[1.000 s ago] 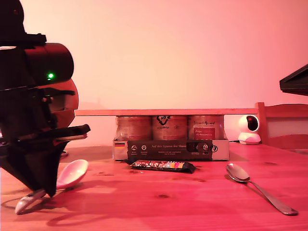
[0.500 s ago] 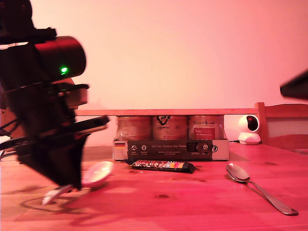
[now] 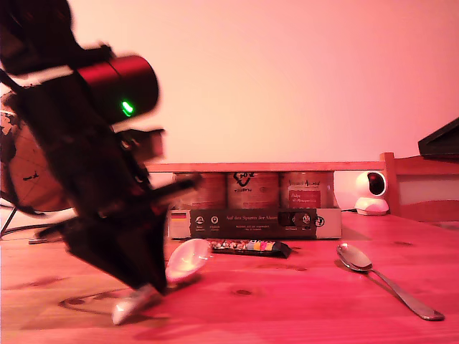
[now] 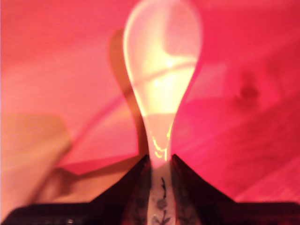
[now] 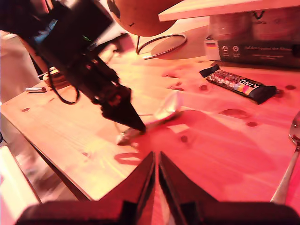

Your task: Slide the ceramic spoon to the right

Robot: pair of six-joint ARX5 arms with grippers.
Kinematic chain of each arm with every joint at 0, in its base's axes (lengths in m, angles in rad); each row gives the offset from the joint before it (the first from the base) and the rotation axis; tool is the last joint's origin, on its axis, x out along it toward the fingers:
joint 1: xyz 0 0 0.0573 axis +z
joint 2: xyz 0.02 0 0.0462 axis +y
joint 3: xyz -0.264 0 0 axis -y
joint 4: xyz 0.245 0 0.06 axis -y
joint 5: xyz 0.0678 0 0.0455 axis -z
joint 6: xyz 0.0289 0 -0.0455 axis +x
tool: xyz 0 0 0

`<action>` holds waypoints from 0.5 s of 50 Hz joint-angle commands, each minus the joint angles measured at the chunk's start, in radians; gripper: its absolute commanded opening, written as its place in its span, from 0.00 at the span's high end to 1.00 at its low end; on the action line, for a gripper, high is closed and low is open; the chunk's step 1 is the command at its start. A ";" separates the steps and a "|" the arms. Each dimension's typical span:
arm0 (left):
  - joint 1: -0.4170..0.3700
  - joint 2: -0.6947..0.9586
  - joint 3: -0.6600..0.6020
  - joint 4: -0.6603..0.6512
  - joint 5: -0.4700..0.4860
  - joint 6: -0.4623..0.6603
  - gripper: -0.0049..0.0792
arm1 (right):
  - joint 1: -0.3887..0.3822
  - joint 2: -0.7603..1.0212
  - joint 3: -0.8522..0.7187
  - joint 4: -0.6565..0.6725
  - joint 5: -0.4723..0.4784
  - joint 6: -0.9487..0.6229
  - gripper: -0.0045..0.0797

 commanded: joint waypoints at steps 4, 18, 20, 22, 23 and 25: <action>-0.047 0.074 0.050 0.003 0.013 -0.004 0.83 | 0.004 -0.006 0.006 0.007 -0.002 -0.006 0.96; -0.107 0.143 0.169 0.000 0.020 -0.004 0.83 | 0.004 -0.006 0.006 0.008 -0.002 -0.006 0.96; -0.113 0.154 0.183 0.000 0.024 -0.004 0.83 | 0.004 -0.006 0.006 0.008 -0.002 -0.006 0.96; -0.117 0.157 0.192 0.003 0.029 -0.005 0.83 | 0.004 -0.006 0.006 0.008 -0.002 -0.006 0.96; -0.121 0.161 0.196 0.006 0.031 -0.006 0.83 | 0.004 -0.006 0.006 0.008 -0.002 -0.006 0.96; -0.127 0.167 0.203 0.014 0.034 -0.013 0.83 | 0.004 -0.006 0.006 0.008 -0.002 -0.006 0.96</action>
